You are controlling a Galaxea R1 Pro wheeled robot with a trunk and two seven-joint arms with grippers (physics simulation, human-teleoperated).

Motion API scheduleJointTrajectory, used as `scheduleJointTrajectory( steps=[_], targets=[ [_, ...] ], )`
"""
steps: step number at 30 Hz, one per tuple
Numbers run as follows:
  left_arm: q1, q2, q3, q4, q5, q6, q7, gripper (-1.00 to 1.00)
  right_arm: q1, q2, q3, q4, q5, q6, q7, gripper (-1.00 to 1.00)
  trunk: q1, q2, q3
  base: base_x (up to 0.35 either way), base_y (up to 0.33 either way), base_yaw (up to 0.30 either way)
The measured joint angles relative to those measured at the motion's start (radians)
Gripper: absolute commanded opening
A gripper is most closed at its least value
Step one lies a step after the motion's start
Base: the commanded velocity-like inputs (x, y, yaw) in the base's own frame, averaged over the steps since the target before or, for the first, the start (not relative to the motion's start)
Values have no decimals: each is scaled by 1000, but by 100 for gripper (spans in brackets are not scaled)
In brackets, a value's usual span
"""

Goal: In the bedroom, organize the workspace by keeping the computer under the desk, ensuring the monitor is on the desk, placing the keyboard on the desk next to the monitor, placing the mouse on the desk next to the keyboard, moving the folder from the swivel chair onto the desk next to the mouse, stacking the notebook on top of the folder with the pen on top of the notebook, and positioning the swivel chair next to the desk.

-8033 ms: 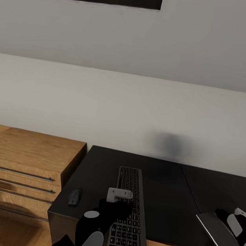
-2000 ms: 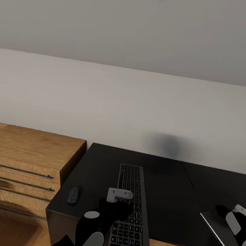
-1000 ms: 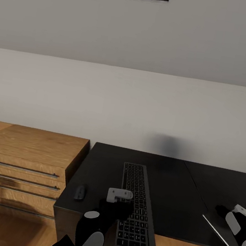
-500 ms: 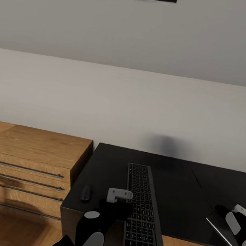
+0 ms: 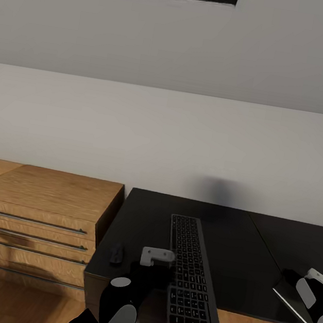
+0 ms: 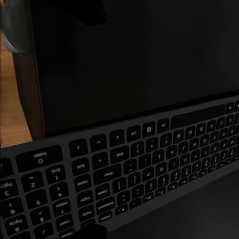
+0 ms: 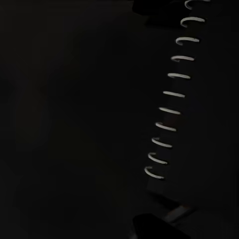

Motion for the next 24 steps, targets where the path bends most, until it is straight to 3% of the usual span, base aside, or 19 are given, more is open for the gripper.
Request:
scheduleJointTrajectory(
  steps=[11,24],
  targets=[
    [0,0,-1,0,0,0,0,100,0,0,0,0,-1,0,0,100,0,0,0,-13,39,0],
    [0,0,-3,0,0,0,0,100,0,0,0,0,-2,0,0,100,0,0,0,-152,0,0]
  ],
)
